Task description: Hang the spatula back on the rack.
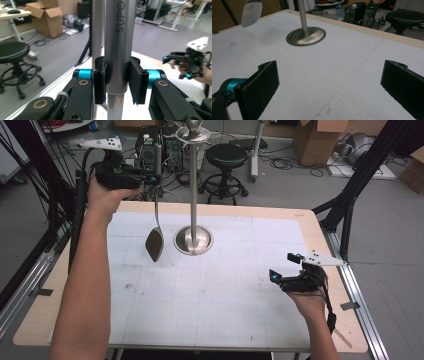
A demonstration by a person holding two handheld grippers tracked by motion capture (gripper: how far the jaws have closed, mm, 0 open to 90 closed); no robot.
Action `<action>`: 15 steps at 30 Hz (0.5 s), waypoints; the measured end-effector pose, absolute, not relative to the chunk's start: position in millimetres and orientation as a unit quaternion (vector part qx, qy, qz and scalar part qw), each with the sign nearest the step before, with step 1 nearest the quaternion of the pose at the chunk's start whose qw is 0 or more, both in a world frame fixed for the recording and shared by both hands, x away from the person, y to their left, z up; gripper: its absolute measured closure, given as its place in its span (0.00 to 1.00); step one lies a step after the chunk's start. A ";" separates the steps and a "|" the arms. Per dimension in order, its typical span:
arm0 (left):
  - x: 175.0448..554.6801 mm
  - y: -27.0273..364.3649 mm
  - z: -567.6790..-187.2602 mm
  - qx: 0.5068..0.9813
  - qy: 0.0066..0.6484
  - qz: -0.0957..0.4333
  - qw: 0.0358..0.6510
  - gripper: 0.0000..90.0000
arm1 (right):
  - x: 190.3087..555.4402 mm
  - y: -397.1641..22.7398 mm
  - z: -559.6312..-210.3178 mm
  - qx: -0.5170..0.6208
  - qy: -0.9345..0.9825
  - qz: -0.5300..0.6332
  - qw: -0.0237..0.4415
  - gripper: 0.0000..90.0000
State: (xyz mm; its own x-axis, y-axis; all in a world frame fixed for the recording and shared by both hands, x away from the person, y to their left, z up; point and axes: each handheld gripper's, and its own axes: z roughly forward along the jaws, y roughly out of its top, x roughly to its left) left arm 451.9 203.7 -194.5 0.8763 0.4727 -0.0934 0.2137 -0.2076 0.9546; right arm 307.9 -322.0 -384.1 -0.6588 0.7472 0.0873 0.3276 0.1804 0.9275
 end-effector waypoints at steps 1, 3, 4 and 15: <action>456.8 202.0 -190.4 0.775 0.220 0.118 0.581 0.77 | 307.8 -322.1 -384.0 0.361 0.742 0.528 0.199 0.01; 459.5 201.3 -189.1 0.778 0.220 0.121 0.576 0.77 | 307.1 -322.5 -383.7 0.362 0.743 0.526 0.199 0.01; 465.7 201.2 -188.6 0.784 0.225 0.121 0.566 0.77 | 306.6 -322.7 -383.8 0.363 0.743 0.526 0.199 0.01; 482.8 203.2 -194.4 0.782 0.236 0.113 0.565 0.77 | 303.9 -324.9 -388.4 0.368 0.750 0.511 0.199 0.01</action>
State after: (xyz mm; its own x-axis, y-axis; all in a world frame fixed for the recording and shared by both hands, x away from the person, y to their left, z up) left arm 482.8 203.2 -194.4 0.8633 0.4964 -0.0908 0.2420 -0.2494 0.9377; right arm 303.9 -324.9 -388.4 -0.6495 0.7563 0.0779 0.3491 0.2056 0.9143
